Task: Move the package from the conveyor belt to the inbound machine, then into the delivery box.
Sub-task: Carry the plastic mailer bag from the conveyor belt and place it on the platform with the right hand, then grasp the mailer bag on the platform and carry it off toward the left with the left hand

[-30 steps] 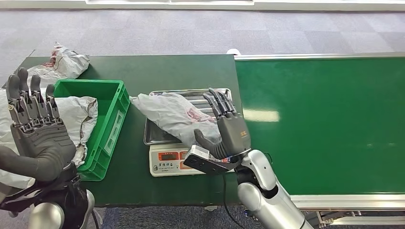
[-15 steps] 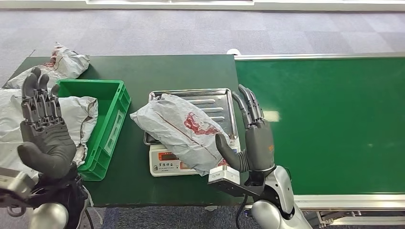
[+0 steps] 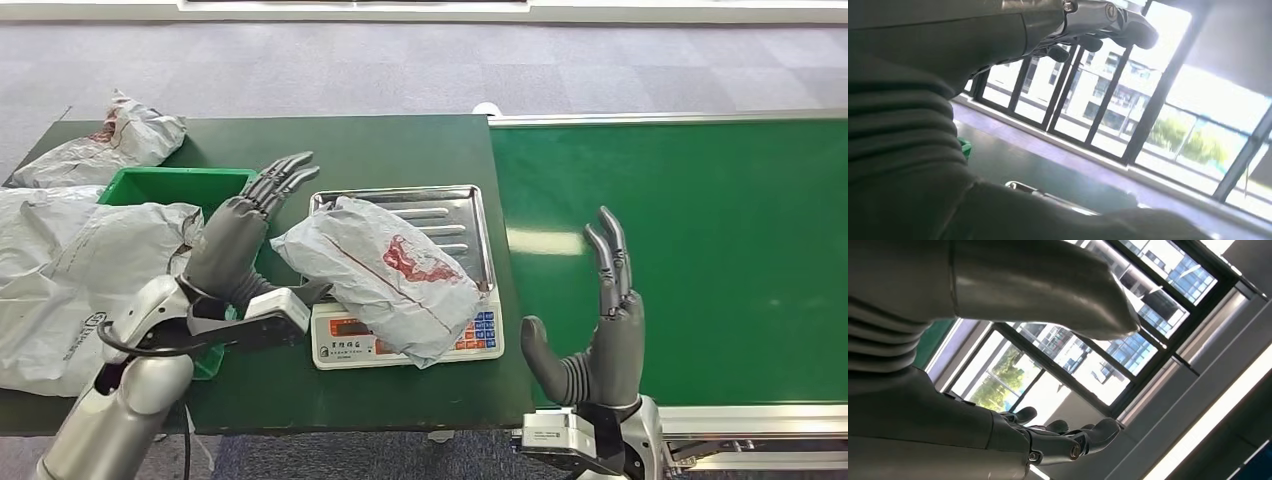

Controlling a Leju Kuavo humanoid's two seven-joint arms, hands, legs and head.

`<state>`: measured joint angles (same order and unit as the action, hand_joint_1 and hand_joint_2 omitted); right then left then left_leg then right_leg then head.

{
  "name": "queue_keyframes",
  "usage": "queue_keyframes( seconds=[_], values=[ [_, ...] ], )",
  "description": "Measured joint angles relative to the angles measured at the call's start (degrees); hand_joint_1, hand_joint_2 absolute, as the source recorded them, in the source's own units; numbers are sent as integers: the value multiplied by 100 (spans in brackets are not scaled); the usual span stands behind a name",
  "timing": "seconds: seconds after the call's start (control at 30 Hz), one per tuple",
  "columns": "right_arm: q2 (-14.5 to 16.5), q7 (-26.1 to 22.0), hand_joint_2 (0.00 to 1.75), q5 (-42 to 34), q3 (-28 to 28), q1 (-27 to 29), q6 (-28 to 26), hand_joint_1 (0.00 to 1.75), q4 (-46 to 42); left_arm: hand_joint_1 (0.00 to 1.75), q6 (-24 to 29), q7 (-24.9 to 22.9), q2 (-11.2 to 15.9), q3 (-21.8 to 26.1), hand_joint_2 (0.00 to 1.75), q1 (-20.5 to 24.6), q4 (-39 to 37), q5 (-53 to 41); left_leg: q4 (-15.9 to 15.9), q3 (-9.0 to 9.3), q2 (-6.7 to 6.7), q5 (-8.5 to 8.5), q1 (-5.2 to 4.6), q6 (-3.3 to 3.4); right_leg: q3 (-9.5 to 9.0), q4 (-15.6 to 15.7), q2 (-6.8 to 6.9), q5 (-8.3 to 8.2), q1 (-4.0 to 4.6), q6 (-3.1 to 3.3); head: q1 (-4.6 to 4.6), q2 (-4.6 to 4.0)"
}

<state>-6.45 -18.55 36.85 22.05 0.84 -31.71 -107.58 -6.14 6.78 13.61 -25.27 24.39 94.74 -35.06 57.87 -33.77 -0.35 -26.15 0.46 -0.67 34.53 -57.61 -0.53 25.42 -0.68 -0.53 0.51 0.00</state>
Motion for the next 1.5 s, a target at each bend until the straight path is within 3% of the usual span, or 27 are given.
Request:
queue_keyframes(
  seconds=[0.13,0.3,0.43,0.73,1.03,1.17,1.5],
  values=[
    [-58,-135,175,-241,-37,43,5,0,-22,0,-437,131,211,-623,175,642,-813,14,0,0,0,2,0,-2,-1,-1,-3,-3,0,0,-1,0],
    [-70,-163,175,-280,-37,43,6,0,-21,0,-467,154,245,-769,175,745,-989,23,0,0,1,2,0,-2,-2,-2,-4,-4,0,0,-1,0],
    [-127,-217,175,-424,-34,-56,-5,0,25,0,-762,351,313,-1641,175,1304,-1887,150,0,-4,-2,1,0,-2,1,-1,-2,-2,-1,0,-1,0],
    [-133,-166,175,-397,59,-259,-23,0,97,0,-722,590,-435,-2913,175,1761,-3603,278,0,-3,-4,2,-2,0,-3,-1,2,-5,-12,-4,-1,0],
    [-133,-128,175,-299,124,-297,90,0,97,0,-310,661,-1100,-3276,175,1748,-4780,278,0,-4,-18,1,-3,1,-10,-1,9,-1,-12,-9,-1,0],
    [-132,-101,175,-257,132,-295,164,0,94,175,-133,704,-1282,-3301,175,1749,-5107,167,0,-2,-27,3,-2,5,-18,-1,21,0,-12,-10,-1,0],
    [-107,-112,175,-209,132,-287,366,0,63,175,214,671,-1433,-3161,175,1795,-5315,-18,0,15,-33,4,-3,8,-38,-1,29,0,-13,-11,-1,0]
  ],
)
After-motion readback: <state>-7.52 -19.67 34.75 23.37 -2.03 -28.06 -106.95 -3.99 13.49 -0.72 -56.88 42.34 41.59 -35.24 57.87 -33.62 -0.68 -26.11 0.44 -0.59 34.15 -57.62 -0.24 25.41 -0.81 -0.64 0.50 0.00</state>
